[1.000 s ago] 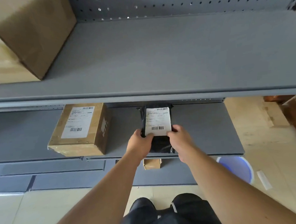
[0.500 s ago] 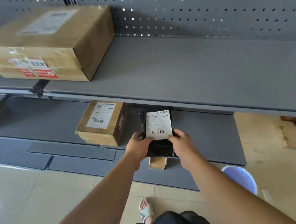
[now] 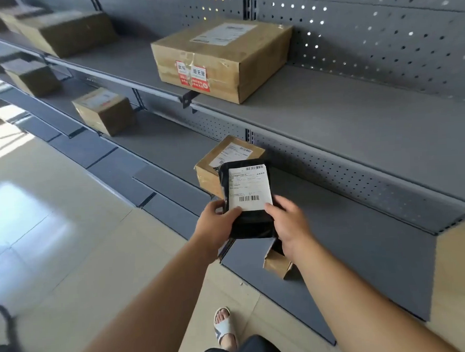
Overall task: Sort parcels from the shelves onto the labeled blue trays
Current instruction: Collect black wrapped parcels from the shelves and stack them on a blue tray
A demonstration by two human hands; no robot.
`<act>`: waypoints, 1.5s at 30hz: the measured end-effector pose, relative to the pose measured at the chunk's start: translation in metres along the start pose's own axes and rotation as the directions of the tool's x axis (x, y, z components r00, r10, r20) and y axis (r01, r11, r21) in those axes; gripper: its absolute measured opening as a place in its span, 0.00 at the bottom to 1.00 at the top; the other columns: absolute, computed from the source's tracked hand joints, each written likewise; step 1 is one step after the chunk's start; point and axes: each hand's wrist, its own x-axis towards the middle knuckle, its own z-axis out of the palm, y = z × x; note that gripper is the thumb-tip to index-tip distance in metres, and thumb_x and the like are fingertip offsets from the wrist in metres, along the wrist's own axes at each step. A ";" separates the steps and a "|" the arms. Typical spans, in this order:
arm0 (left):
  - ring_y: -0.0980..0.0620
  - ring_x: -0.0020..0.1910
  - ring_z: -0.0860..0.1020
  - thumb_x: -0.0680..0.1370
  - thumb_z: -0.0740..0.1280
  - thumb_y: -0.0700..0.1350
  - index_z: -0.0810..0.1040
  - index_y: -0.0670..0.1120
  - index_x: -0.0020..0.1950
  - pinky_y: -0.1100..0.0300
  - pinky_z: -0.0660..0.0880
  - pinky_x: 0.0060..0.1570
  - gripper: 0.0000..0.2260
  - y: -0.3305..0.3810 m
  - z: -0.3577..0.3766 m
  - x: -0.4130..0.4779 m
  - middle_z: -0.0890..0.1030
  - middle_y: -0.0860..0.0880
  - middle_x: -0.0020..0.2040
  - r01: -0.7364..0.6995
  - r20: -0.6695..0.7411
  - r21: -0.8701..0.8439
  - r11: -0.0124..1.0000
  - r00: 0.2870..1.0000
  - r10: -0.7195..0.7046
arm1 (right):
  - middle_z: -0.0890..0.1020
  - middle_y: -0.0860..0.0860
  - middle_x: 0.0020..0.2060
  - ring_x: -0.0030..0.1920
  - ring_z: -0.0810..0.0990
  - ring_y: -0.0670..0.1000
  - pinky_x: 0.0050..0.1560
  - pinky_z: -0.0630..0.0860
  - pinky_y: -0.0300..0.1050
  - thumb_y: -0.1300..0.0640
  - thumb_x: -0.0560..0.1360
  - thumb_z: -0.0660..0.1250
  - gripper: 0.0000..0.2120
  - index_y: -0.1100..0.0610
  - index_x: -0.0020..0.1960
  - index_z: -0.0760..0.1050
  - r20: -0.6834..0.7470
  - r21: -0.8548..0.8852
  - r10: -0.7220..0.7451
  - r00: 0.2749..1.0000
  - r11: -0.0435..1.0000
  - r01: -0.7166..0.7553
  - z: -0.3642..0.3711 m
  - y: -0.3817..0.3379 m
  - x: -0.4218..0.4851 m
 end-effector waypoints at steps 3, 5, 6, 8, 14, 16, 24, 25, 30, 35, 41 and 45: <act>0.48 0.54 0.83 0.76 0.73 0.51 0.74 0.51 0.67 0.48 0.83 0.55 0.21 -0.006 -0.036 -0.014 0.81 0.49 0.61 -0.028 -0.095 -0.063 0.998 0.995 0.022 | 0.84 0.49 0.57 0.57 0.83 0.51 0.60 0.80 0.56 0.57 0.79 0.68 0.17 0.52 0.68 0.77 0.115 -0.048 -0.041 0.993 0.998 0.047 0.031 -0.004 -0.013; 0.47 0.54 0.83 0.76 0.73 0.51 0.73 0.52 0.64 0.47 0.82 0.56 0.19 -0.008 -0.061 -0.022 0.81 0.49 0.61 -0.048 -0.145 -0.118 0.992 0.989 0.030 | 0.83 0.49 0.59 0.58 0.82 0.51 0.59 0.81 0.54 0.55 0.79 0.67 0.17 0.50 0.68 0.76 0.192 -0.083 -0.059 0.980 0.994 0.076 0.054 -0.007 -0.022; 0.47 0.54 0.83 0.76 0.73 0.49 0.73 0.52 0.63 0.47 0.82 0.57 0.18 -0.008 -0.074 -0.025 0.81 0.48 0.61 -0.058 -0.167 -0.149 0.987 0.985 0.032 | 0.83 0.49 0.58 0.58 0.82 0.51 0.57 0.82 0.52 0.55 0.80 0.66 0.16 0.50 0.67 0.76 0.226 -0.097 -0.067 0.972 0.991 0.091 0.066 -0.010 -0.026; 0.47 0.55 0.83 0.78 0.73 0.47 0.72 0.51 0.64 0.48 0.82 0.57 0.17 -0.009 -0.100 -0.031 0.80 0.48 0.60 -0.082 -0.202 -0.209 0.974 0.979 0.038 | 0.83 0.49 0.57 0.57 0.82 0.51 0.54 0.83 0.48 0.54 0.81 0.65 0.14 0.49 0.66 0.76 0.285 -0.127 -0.082 0.955 0.984 0.122 0.093 -0.016 -0.035; 0.48 0.54 0.84 0.77 0.73 0.49 0.74 0.50 0.68 0.47 0.81 0.59 0.21 -0.015 -0.192 -0.040 0.82 0.49 0.59 -0.169 -0.367 -0.296 0.940 0.929 0.051 | 0.84 0.48 0.55 0.54 0.83 0.49 0.53 0.84 0.50 0.56 0.80 0.63 0.12 0.49 0.62 0.78 0.421 -0.169 -0.143 0.896 0.958 0.232 0.195 -0.032 -0.059; 0.49 0.53 0.84 0.77 0.73 0.49 0.74 0.50 0.67 0.47 0.81 0.59 0.20 -0.018 -0.229 -0.041 0.83 0.50 0.58 -0.190 -0.418 -0.313 0.931 0.908 0.045 | 0.85 0.47 0.54 0.53 0.83 0.49 0.54 0.83 0.53 0.56 0.79 0.63 0.11 0.47 0.59 0.79 0.455 -0.184 -0.148 0.878 0.949 0.255 0.236 -0.034 -0.070; 0.52 0.51 0.84 0.78 0.71 0.48 0.75 0.49 0.68 0.59 0.80 0.46 0.19 -0.034 -0.370 -0.042 0.84 0.51 0.57 -0.297 -0.579 -0.355 0.886 0.814 0.042 | 0.85 0.45 0.52 0.52 0.83 0.46 0.54 0.83 0.49 0.57 0.81 0.62 0.12 0.47 0.59 0.80 0.560 -0.174 -0.141 0.816 0.943 0.283 0.389 -0.033 -0.115; 0.53 0.51 0.84 0.79 0.71 0.48 0.75 0.50 0.67 0.61 0.79 0.44 0.17 -0.036 -0.386 -0.042 0.84 0.52 0.57 -0.309 -0.597 -0.356 0.882 0.801 0.040 | 0.85 0.45 0.52 0.52 0.83 0.46 0.55 0.83 0.51 0.57 0.81 0.62 0.12 0.48 0.60 0.80 0.568 -0.176 -0.139 0.811 0.942 0.284 0.407 -0.032 -0.120; 0.57 0.50 0.82 0.80 0.70 0.47 0.73 0.54 0.62 0.66 0.75 0.40 0.13 -0.042 -0.456 -0.039 0.82 0.54 0.55 -0.361 -0.676 -0.362 0.860 0.736 0.024 | 0.85 0.44 0.51 0.52 0.83 0.46 0.54 0.83 0.48 0.58 0.82 0.61 0.11 0.45 0.56 0.79 0.635 -0.139 -0.124 0.762 0.953 0.271 0.489 -0.026 -0.139; 0.56 0.50 0.83 0.79 0.70 0.46 0.74 0.52 0.65 0.67 0.75 0.40 0.14 -0.039 -0.513 -0.016 0.83 0.53 0.55 -0.389 -0.720 -0.399 0.830 0.694 -0.021 | 0.86 0.45 0.50 0.51 0.85 0.47 0.55 0.83 0.51 0.56 0.81 0.62 0.10 0.46 0.55 0.80 0.672 -0.133 -0.095 0.735 0.960 0.246 0.559 -0.027 -0.134; 0.57 0.51 0.82 0.79 0.71 0.47 0.75 0.54 0.63 0.64 0.74 0.43 0.13 -0.010 -0.583 0.044 0.83 0.54 0.54 -0.430 -0.784 -0.399 0.810 0.619 -0.058 | 0.86 0.46 0.53 0.53 0.85 0.48 0.55 0.83 0.50 0.57 0.82 0.61 0.13 0.48 0.62 0.79 0.763 -0.111 -0.071 0.642 0.965 0.238 0.658 -0.049 -0.093; 0.55 0.52 0.83 0.79 0.70 0.49 0.75 0.55 0.62 0.59 0.77 0.50 0.12 0.027 -0.633 0.094 0.84 0.53 0.55 -0.457 -0.816 -0.379 0.805 0.575 -0.058 | 0.86 0.47 0.54 0.54 0.85 0.49 0.53 0.84 0.49 0.59 0.80 0.62 0.15 0.48 0.64 0.78 0.805 -0.074 -0.077 0.589 0.971 0.227 0.730 -0.083 -0.054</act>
